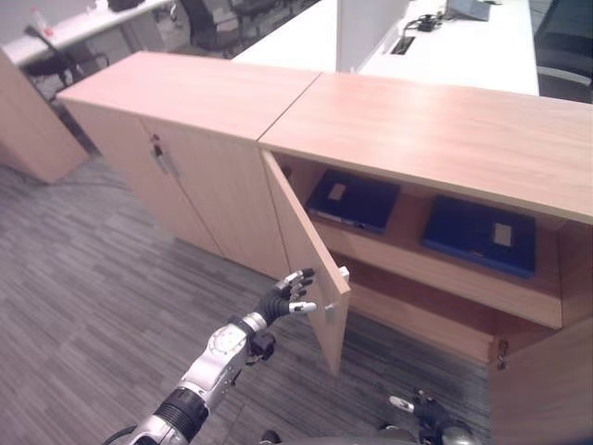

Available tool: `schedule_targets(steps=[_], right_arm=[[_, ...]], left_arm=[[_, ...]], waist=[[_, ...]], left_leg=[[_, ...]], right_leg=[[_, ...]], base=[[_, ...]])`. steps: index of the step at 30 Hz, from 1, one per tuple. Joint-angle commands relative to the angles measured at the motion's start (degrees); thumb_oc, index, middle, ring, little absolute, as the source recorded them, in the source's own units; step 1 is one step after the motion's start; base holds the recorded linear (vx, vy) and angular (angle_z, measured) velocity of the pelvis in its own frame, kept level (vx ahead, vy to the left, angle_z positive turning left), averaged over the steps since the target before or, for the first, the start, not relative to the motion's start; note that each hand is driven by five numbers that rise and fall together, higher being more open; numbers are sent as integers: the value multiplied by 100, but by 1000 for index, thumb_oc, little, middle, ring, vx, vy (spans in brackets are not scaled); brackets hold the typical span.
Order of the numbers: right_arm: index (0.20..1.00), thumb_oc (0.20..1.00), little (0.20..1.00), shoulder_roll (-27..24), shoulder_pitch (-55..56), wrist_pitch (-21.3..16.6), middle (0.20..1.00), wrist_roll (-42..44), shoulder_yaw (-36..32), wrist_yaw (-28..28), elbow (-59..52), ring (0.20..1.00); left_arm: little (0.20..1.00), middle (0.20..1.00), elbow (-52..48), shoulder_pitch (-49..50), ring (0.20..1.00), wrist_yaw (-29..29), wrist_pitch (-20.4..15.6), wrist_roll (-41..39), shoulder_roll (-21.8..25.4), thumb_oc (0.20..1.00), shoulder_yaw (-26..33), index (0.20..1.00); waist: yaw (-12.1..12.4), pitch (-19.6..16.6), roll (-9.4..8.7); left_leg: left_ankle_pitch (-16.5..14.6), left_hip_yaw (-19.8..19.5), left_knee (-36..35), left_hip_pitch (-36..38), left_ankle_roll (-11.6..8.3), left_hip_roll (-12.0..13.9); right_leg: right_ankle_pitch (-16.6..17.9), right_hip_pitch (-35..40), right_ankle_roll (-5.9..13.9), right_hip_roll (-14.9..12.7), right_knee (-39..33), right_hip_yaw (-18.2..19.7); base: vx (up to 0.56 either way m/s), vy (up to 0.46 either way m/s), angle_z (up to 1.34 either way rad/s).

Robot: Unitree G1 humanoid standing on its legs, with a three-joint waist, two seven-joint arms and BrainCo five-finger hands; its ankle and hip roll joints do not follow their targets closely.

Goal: Put the empty folder in the office cabinet

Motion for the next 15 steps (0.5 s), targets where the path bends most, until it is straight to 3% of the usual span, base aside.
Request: schedule_targets(steps=[1,2,5,6,8,9,13,15], right_arm=[[1000,1000,1000,148,-336,-62,1000,-111,107,-44,135,1000],[1000,1000,1000,76,-380,-61,1000,-104,145,-33,147,1000],[1000,1000,1000,53,-388,-53,1000,-103,176,-26,147,1000],[1000,1000,1000,7,-386,-59,1000,-62,208,-45,163,1000],[1000,1000,1000,-82,-375,-61,1000,-39,196,-56,195,1000],[1000,1000,1000,-130,-364,-58,1000,0,167,-63,213,1000],[1000,1000,1000,-315,-216,-43,1000,64,57,-23,282,1000],[1000,1000,1000,-377,-208,-69,1000,101,-25,-19,324,1000]], left_arm=[[1000,1000,12,-735,1000,-37,-289,107,-346,1000,-420,1000],[1000,1000,243,-851,1000,66,-290,137,-437,1000,-408,1000],[1000,1000,356,-918,1000,115,-308,160,-476,1000,-398,1000],[1000,1000,668,-1113,1000,256,-338,209,-536,1000,-340,1000],[1000,1000,998,-1227,1000,444,-381,274,-550,1000,-212,1000],[1000,1000,1161,-1280,1000,537,-414,296,-563,1000,-145,1000],[1000,1000,1701,-1415,1000,809,-466,241,-500,1000,276,1000],[1000,1000,1927,-1534,1000,920,-522,177,-445,1000,488,1000]], waist=[[-423,67,-199],[-604,72,-221],[-636,85,-226],[-735,112,-283],[-773,123,-336],[-776,125,-337],[-625,38,-406],[-488,59,-418]], left_leg=[[-546,234,312,219,-121,-252],[-576,460,635,212,-217,-46],[-535,541,849,198,-271,85],[-60,701,1547,39,-473,595],[257,536,1988,-88,-496,773],[385,347,2029,-139,-501,787],[40,-696,1463,-499,-324,332],[-2,-1372,852,-697,-357,161]], right_leg=[[178,-26,317,-75,-179,712],[97,-77,233,63,-174,992],[37,-93,176,148,-153,1133],[-59,-67,19,370,-134,1394],[-145,-17,-93,510,-121,1645],[-179,-32,-107,554,-97,1772],[-225,84,38,578,-279,2448],[-232,219,111,583,-495,2710]], base=[[66,-242,-90],[63,-211,-109],[51,-161,-115],[110,-230,-64],[126,-174,-69],[117,-29,-96],[195,66,-82],[242,100,-66]])
